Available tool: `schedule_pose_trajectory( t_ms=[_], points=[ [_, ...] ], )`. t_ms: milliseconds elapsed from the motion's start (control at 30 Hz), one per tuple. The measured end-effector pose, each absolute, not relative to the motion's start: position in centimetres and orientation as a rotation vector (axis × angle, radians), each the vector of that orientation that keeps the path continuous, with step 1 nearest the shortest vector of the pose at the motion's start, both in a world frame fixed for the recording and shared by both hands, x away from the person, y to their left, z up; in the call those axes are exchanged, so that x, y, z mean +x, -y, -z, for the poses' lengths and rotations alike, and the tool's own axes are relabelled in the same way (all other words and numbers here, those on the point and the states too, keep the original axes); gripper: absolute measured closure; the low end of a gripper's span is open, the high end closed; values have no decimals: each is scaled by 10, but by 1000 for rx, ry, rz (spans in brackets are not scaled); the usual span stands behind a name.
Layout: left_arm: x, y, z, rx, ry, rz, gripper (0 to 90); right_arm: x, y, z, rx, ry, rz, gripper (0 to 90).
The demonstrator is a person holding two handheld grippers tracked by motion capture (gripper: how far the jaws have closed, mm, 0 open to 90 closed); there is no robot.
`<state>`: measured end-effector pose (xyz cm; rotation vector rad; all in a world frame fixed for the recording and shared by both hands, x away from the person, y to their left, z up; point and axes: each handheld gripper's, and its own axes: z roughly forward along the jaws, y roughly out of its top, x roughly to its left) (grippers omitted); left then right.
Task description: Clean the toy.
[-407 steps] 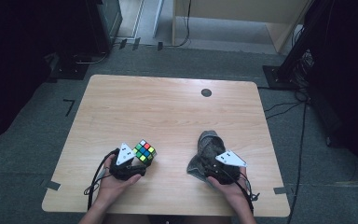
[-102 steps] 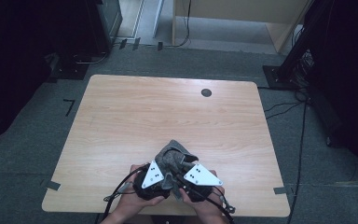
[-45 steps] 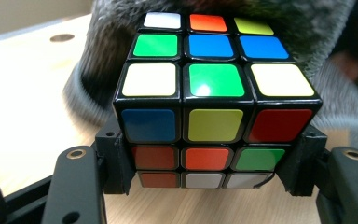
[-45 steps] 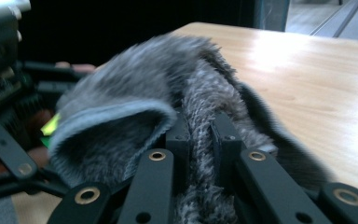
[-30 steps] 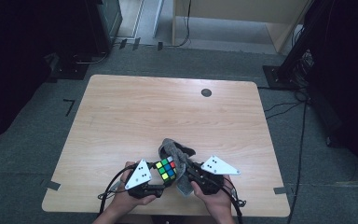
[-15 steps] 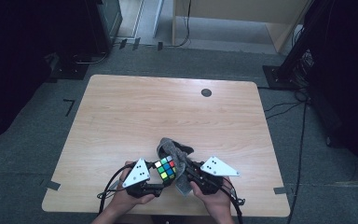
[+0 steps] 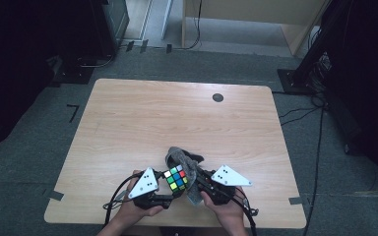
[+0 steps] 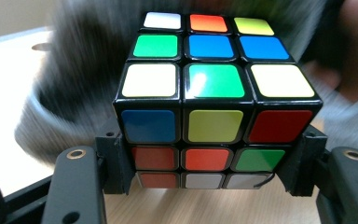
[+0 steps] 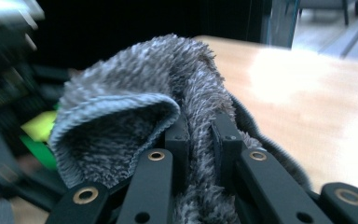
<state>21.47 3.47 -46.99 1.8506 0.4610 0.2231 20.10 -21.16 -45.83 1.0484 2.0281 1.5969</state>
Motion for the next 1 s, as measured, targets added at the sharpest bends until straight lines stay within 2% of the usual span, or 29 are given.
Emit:
schedule_pose_trajectory(
  t_ms=[267, 467, 733, 1000],
  points=[
    [215, -31, 471, 1886, -465, -206, 344, 195, 212, 444, 994, -1991, -1623, 806],
    [217, -37, 465, 1842, -482, -218, 343, 201, 210, 457, 1030, -2051, -1554, 805],
    [216, -35, 469, 1874, -480, -255, 343, 197, 211, 449, 975, -2017, -1606, 802],
    [217, -43, 461, 1751, -543, -287, 343, 203, 211, 464, 1093, -2026, -1622, 801]
  ],
)
